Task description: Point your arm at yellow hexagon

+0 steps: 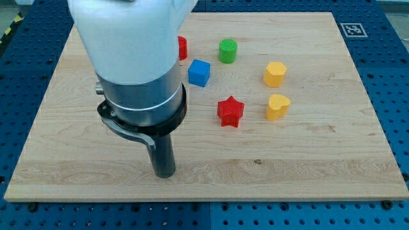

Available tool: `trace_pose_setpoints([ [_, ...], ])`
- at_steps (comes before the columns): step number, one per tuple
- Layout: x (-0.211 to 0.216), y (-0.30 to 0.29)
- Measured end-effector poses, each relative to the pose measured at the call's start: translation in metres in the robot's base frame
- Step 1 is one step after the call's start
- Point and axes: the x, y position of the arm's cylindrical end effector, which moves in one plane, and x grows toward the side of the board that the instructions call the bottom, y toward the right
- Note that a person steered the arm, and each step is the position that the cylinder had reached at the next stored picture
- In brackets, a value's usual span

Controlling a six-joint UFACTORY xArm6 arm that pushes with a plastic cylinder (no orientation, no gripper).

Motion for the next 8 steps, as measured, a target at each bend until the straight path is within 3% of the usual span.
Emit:
trace_pose_setpoints([
  [3,-0.001,0.011],
  [5,-0.031,0.17],
  [7,-0.042,0.209],
  [8,-0.078,0.244],
])
